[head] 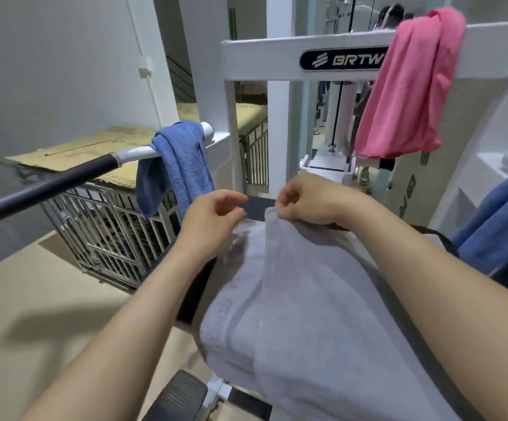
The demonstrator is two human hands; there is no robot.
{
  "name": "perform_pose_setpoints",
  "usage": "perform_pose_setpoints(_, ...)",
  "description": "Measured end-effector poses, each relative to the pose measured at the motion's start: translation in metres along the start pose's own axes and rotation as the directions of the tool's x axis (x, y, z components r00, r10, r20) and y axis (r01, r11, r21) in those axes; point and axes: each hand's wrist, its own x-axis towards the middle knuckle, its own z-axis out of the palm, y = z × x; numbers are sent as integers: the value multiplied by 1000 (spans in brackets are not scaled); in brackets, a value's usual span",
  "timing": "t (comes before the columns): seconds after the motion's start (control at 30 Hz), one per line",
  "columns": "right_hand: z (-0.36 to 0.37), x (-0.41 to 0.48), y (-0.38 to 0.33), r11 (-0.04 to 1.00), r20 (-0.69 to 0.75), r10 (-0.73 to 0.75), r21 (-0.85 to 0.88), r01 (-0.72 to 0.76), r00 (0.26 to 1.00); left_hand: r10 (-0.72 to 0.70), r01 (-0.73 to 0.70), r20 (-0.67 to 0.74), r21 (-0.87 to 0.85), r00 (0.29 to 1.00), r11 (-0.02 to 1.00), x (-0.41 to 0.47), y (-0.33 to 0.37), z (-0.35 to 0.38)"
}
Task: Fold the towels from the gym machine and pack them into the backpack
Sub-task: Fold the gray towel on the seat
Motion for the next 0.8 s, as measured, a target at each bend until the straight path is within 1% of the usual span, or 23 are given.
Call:
perform_pose_setpoints(0.03,5,6,-7,1000,25,-7,14,7,1000,37,-37,4,194,999,980,10,-9,-6)
perform_pose_setpoints(0.07,12,13,-12,1000,50,-15,23,14,999,54,-70,58,332,997,941,19,-17,-9)
perform_pose_setpoints(0.1,19,19,-16,999,65,-20,29,19,998,57,-107,136,401,989,910,26,-23,-9)
perform_pose_setpoints(0.13,26,26,-19,999,71,-22,31,20,997,58,-138,197,419,979,897,31,-29,-7)
perform_pose_setpoints(0.17,32,31,-20,1000,70,-17,28,15,997,57,-147,220,421,974,895,34,-31,-5)
perform_pose_setpoints(0.27,46,43,-18,999,40,46,11,-47,998,52,-126,195,388,979,913,44,-37,-2)
perform_pose_setpoints(0.3,49,45,-18,998,18,68,13,-69,997,33,-96,185,339,982,936,48,-39,-3)
perform_pose_setpoints(0.33,52,47,-17,997,-4,78,11,-78,997,0,-47,189,247,982,968,51,-41,-5)
perform_pose_setpoints(0.4,56,49,-17,996,-38,84,-22,-85,996,-58,50,254,38,965,998,54,-41,-9)
perform_pose_setpoints(0.47,59,50,-17,993,-61,102,-51,-105,993,-65,94,330,-72,942,993,56,-41,-14)
perform_pose_setpoints(0.53,61,50,-17,989,-83,124,-71,-130,989,-56,119,392,-138,918,983,57,-41,-20)
perform_pose_setpoints(0.6,63,51,-18,985,-103,121,-108,-132,987,-45,116,423,-144,905,983,58,-44,-23)
perform_pose_setpoints(0.67,65,52,-22,984,-114,107,-132,-122,988,-28,74,422,-92,906,993,57,-47,-23)
perform_pose_setpoints(0.73,65,52,-26,985,-80,96,-137,-107,992,2,24,398,-59,917,998,54,-51,-21)
perform_pose_setpoints(0.8,62,52,-28,991,-33,89,-99,-92,995,26,-9,361,-47,932,999,50,-53,-20)
